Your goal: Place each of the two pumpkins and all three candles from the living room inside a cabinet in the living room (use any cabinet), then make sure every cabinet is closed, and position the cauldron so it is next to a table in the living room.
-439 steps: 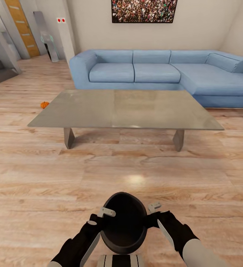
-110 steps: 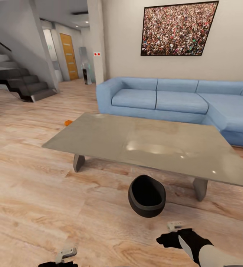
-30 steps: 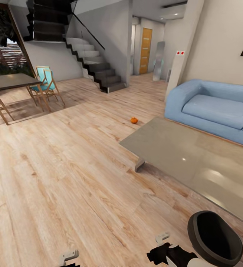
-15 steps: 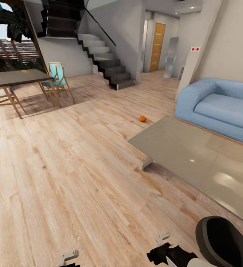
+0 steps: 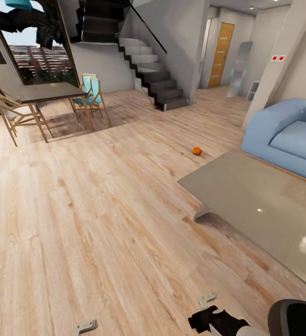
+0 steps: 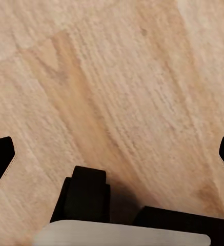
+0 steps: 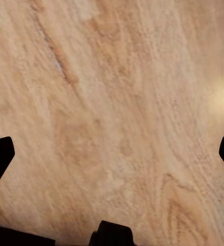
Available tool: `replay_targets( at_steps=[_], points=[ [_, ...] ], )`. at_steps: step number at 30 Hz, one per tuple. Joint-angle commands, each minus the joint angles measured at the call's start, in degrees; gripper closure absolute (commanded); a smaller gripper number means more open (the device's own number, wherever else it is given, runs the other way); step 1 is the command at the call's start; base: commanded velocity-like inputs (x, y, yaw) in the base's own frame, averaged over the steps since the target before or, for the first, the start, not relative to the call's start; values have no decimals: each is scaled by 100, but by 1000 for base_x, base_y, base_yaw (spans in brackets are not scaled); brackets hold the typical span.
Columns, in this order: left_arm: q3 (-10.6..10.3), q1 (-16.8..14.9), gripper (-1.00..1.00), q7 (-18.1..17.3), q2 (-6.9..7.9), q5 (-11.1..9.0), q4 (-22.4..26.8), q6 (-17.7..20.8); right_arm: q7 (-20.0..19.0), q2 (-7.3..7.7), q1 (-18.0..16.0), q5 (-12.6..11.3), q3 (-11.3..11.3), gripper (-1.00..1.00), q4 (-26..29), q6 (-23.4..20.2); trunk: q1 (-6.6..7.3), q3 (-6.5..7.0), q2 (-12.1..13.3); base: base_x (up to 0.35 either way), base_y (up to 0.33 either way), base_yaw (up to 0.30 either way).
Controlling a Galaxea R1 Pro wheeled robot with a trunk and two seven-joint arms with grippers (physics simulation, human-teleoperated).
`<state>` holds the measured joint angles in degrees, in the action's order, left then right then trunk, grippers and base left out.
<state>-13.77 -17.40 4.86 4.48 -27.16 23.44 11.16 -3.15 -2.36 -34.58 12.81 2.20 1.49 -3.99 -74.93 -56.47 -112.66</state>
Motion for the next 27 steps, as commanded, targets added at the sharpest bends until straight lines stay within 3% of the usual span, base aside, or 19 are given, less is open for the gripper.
replay_targets(
  at_steps=[1, 8, 27],
  points=[
    [-1, 0, -100, 5, 0, 0, -2, 0, 131, 0, 3, -9, 0, -100, 0, 23, 0, -7, 0, 322, 0, 224],
    [-3, 0, -100, 22, 0, 1, -6, 0, 538, -1, 25, -33, 0, -100, 0, 217, 0, -53, 0, 326, 0, 224],
    [-3, 0, -100, 24, 0, -1, -9, 0, 578, -96, 123, 7, 0, -100, -9, 249, 0, -170, 0, 314, 0, 232]
  ],
)
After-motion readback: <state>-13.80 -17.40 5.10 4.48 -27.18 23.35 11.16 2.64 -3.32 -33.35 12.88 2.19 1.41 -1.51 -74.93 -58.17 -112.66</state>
